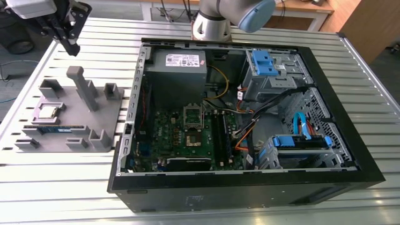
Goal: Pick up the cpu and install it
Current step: 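Reach for the cpu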
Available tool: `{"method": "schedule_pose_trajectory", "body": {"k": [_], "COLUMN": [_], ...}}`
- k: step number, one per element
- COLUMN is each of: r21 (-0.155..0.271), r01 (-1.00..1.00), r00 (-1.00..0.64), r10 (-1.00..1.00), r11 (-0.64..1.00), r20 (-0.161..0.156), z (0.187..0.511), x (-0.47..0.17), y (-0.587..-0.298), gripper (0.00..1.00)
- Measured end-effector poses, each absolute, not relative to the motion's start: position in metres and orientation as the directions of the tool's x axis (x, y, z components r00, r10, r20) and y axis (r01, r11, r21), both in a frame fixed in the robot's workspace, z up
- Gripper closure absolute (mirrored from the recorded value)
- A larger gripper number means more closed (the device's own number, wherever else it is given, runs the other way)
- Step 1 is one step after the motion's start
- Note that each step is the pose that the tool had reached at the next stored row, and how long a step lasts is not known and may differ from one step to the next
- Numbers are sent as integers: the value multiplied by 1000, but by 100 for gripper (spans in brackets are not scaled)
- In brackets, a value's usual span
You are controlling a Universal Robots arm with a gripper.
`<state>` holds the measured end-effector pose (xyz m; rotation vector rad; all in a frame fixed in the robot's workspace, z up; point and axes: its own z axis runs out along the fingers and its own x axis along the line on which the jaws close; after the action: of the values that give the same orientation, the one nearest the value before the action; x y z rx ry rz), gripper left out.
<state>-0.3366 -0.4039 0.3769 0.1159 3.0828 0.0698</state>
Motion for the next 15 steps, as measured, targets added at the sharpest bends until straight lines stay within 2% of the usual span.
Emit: {"method": "schedule_pose_trajectory", "body": {"k": [15], "r21": [47], "r01": [74], "r00": [-996], "r10": [76], "r11": [996], "r20": [-54], "z": [372], "x": [-349], "y": [-404], "gripper": [89]}}
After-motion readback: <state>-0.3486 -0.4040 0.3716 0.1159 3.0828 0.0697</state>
